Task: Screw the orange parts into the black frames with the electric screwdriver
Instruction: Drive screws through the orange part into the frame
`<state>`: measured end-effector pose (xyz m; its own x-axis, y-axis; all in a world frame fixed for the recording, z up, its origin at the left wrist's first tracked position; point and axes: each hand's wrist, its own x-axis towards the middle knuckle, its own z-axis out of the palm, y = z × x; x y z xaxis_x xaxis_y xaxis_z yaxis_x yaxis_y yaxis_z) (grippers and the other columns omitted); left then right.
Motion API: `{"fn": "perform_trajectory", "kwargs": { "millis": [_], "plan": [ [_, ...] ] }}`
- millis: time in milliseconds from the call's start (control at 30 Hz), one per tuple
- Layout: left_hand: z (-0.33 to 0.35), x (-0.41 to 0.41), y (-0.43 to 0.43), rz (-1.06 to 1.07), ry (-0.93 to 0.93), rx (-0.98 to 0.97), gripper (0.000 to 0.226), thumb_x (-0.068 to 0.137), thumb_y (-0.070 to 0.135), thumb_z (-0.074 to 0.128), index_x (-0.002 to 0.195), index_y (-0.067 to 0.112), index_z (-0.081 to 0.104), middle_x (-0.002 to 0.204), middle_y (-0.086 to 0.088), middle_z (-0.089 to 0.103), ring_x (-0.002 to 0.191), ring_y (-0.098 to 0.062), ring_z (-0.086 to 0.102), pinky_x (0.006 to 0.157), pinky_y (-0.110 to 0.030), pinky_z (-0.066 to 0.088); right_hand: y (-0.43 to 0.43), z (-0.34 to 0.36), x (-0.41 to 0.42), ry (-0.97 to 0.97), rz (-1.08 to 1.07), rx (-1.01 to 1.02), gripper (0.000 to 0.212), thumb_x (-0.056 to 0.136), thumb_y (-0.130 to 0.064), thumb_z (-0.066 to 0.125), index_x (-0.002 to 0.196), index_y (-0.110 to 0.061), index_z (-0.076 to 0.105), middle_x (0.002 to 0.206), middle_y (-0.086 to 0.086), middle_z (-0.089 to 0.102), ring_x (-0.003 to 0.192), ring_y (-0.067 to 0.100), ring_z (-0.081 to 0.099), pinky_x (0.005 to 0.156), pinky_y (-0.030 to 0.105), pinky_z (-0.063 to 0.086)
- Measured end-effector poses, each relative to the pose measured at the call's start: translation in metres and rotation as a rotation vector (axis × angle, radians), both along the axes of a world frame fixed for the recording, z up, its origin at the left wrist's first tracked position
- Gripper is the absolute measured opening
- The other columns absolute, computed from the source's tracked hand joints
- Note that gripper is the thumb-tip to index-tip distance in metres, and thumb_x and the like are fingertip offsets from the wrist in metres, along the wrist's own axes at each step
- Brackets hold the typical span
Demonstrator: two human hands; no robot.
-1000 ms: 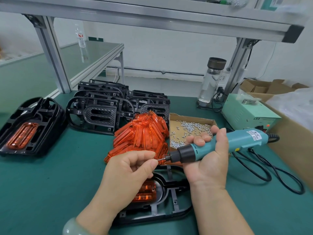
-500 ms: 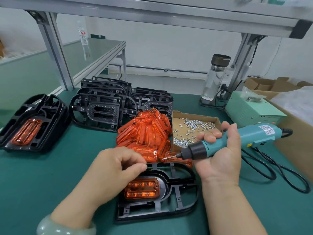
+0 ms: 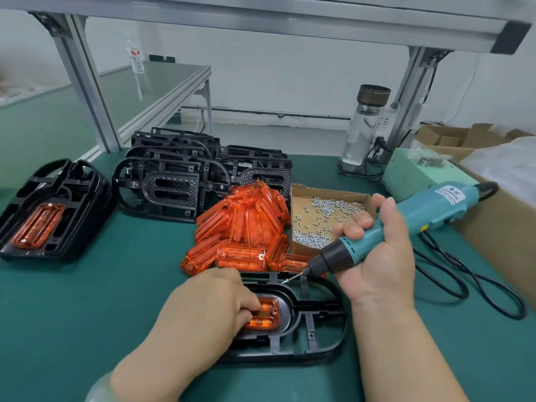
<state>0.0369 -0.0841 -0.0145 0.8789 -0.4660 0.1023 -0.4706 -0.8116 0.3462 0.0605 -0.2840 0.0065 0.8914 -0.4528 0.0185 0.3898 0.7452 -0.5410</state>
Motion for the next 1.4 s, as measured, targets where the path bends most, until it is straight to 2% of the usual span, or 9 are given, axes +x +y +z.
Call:
{"fn": "perform_trajectory", "kwargs": {
  "millis": [233,367,500,733,1400],
  "plan": [
    [-0.005,0.001,-0.011,0.017,0.009,-0.088,0.018,0.086,0.041,0.060,0.101,0.040,0.070,0.093,0.014,0.052,0.094,-0.004,0.047,0.082,-0.027,0.044,-0.004,0.002,-0.003,-0.019,0.043,-0.236,0.029,0.078,-0.030,0.064,0.101,-0.016,0.052,0.056,-0.006,0.046,0.042,0.008,0.043,0.054,0.022,0.047],
    [-0.007,0.000,-0.011,0.029,0.014,-0.153,0.015,0.086,0.038,0.062,0.097,0.036,0.072,0.089,0.015,0.052,0.093,-0.005,0.047,0.083,-0.024,0.042,0.000,0.000,-0.003,-0.033,0.049,-0.327,0.019,0.083,-0.027,0.063,0.097,-0.016,0.055,0.055,-0.006,0.048,0.043,0.009,0.044,0.054,0.024,0.047],
    [-0.009,0.000,-0.013,0.028,0.017,-0.168,0.016,0.087,0.036,0.062,0.098,0.035,0.072,0.090,0.014,0.052,0.096,-0.007,0.047,0.085,-0.023,0.040,0.001,-0.001,-0.003,-0.041,0.057,-0.331,0.017,0.086,-0.026,0.058,0.099,-0.015,0.054,0.056,-0.006,0.048,0.043,0.009,0.045,0.054,0.025,0.048],
    [-0.010,-0.003,-0.018,0.046,0.018,-0.149,0.017,0.089,0.037,0.057,0.099,0.035,0.071,0.090,0.012,0.047,0.099,-0.009,0.043,0.081,-0.021,0.036,0.002,-0.001,-0.002,-0.031,0.064,-0.329,0.021,0.082,-0.028,0.061,0.098,-0.016,0.055,0.056,-0.005,0.048,0.043,0.010,0.044,0.054,0.024,0.048],
    [-0.010,-0.007,-0.019,0.046,0.001,-0.190,0.013,0.086,0.037,0.061,0.093,0.034,0.072,0.086,0.015,0.048,0.091,-0.007,0.047,0.079,-0.023,0.039,0.006,0.002,-0.008,-0.110,0.114,-0.450,0.014,0.085,-0.024,0.056,0.097,-0.015,0.055,0.055,-0.005,0.048,0.042,0.010,0.045,0.053,0.026,0.047]
  ]
}}
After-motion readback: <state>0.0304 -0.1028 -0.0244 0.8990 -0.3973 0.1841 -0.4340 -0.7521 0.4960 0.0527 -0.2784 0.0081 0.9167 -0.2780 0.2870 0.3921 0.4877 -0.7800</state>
